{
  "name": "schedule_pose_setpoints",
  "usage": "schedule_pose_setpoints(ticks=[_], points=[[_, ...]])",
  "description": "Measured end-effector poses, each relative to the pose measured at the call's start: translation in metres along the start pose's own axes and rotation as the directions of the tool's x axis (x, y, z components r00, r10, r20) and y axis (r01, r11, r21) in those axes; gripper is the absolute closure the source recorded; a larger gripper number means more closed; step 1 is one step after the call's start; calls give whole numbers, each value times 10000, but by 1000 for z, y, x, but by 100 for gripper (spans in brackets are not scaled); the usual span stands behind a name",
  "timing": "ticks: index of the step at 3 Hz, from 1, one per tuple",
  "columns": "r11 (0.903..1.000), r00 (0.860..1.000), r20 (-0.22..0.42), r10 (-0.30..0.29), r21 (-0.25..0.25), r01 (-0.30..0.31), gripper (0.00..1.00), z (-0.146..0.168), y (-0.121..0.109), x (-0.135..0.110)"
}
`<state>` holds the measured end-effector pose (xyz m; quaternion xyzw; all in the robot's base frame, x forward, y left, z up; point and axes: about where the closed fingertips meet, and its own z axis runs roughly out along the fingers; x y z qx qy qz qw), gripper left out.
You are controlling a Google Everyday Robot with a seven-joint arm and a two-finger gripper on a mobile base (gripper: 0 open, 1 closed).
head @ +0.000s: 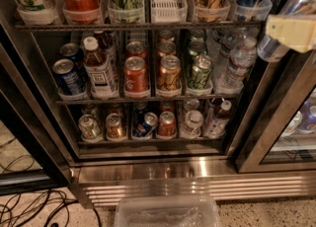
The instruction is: Pick redbull can from top shelf of fridge
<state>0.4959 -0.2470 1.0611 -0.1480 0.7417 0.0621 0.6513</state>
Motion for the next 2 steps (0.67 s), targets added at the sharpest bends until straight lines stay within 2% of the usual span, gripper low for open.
schedule_pose_setpoints(ticks=[1, 2], points=[[9930, 9965, -318, -778, -910, 747, 100, -12, -4, -18], [9661, 9844, -594, -1654, -2103, 1497, 100, -14, 5, -32]])
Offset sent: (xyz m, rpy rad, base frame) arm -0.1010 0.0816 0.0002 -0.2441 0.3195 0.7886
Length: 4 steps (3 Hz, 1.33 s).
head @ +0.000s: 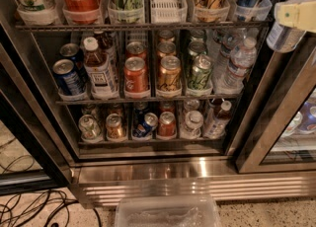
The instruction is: Pick redbull can from top shelf of fridge
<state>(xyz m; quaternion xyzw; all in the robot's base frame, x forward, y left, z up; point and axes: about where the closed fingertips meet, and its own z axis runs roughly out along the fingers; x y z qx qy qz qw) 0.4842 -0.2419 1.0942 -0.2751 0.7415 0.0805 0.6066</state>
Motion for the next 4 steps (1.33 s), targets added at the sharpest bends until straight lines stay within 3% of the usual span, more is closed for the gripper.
schedule_pose_setpoints(ticks=[2, 3, 4], points=[[9925, 9998, -87, -191, -1212, 179, 100, 6, 36, 0], [9580, 9979, -92, -647, -2806, 595, 100, 23, 101, 3], [8932, 9924, -19, -1232, -4360, 1101, 100, 32, 164, 4]])
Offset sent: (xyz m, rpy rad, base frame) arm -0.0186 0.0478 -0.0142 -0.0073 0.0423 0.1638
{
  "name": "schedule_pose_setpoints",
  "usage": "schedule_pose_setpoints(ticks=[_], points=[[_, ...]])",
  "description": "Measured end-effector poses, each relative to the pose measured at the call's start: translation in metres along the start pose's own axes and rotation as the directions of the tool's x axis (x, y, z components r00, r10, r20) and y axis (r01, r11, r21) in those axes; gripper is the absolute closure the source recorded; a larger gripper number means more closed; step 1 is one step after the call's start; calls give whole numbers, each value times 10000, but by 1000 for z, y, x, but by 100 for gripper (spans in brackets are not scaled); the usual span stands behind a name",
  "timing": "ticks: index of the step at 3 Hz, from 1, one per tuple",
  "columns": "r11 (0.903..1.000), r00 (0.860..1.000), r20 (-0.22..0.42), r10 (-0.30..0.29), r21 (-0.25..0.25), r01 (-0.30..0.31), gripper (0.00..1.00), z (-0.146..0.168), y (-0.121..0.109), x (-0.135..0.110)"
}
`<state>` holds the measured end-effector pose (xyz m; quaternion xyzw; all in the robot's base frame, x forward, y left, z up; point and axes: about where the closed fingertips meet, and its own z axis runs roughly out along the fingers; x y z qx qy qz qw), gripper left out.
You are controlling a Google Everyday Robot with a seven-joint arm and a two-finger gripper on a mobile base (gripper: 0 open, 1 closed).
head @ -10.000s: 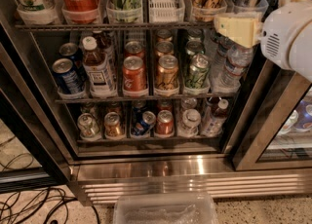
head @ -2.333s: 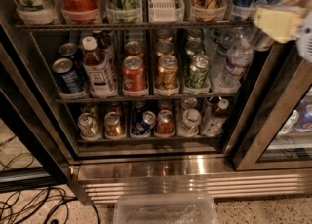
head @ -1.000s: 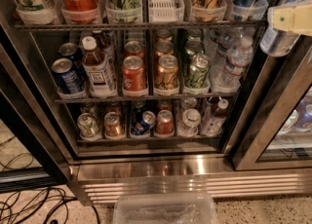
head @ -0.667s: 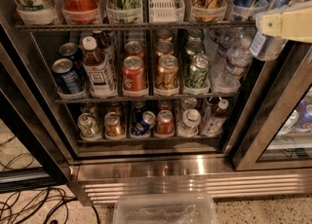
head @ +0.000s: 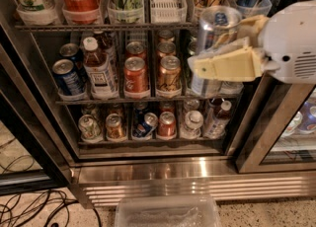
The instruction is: Pick redbull can from top shelf of fridge
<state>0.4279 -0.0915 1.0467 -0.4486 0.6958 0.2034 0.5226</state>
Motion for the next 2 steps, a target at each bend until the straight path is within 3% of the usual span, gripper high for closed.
schedule_pose_setpoints(ticks=[1, 2], points=[[9883, 9985, 251, -489, -1434, 520, 100, 17, 44, -14], [9868, 9984, 247, -503, -1529, 535, 100, 16, 47, -14]])
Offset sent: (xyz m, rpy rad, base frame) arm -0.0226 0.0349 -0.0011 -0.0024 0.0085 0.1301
